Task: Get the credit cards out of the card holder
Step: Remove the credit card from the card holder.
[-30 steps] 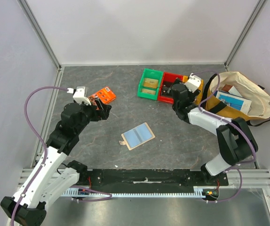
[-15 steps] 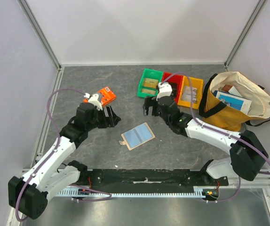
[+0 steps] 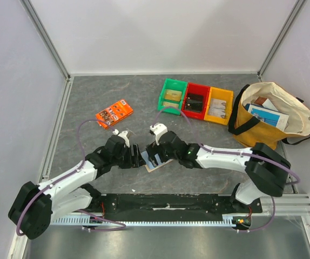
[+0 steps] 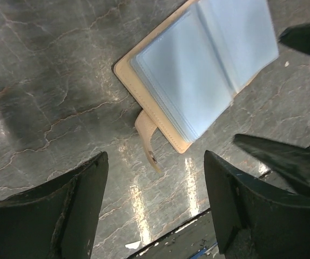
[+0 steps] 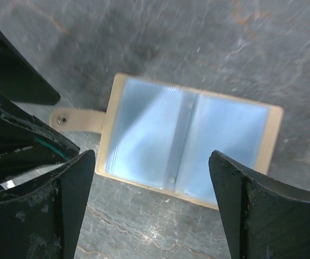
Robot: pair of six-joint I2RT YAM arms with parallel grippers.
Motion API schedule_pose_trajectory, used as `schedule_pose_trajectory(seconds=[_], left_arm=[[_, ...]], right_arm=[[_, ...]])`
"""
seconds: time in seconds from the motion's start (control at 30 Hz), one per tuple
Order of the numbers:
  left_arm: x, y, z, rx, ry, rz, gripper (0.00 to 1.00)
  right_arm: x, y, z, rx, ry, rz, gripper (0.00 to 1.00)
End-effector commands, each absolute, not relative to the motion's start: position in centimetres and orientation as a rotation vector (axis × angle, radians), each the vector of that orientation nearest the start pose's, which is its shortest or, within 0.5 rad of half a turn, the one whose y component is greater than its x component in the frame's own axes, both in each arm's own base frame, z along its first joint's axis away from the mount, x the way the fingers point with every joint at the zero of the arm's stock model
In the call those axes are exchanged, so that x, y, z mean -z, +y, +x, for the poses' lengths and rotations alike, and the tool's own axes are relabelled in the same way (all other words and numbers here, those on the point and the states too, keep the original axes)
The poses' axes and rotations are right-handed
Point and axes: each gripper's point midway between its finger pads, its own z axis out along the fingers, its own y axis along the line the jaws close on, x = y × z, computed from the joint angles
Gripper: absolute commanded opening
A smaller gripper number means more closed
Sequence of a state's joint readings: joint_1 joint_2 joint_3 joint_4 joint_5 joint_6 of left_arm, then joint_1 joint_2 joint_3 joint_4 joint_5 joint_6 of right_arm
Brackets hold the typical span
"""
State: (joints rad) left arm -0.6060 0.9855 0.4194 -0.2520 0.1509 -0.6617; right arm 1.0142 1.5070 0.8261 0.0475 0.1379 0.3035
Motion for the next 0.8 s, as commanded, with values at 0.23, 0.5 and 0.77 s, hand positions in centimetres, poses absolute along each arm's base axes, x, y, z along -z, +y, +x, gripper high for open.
schedule_pose_trajectory(seconds=[0.23,0.5,0.77], left_arm=[[-3.3,-19.1,17.8,0.758,2.526,-0.047,0.43],[-2.5,-18.8,17.3,0.753,2.541,-0.059,0.17],[-2.2,-18.5,17.1,0.74,2.547,-0.061,0.02]], right_arm=[[-4.9,35.8,20.8,-0.401,2.229,-0.9,0.92],[-3.4,35.1,20.8,-0.263,2.244,-0.941,0.88],[-4.0,35.1,20.5,-0.285,2.246,-0.952,0.61]])
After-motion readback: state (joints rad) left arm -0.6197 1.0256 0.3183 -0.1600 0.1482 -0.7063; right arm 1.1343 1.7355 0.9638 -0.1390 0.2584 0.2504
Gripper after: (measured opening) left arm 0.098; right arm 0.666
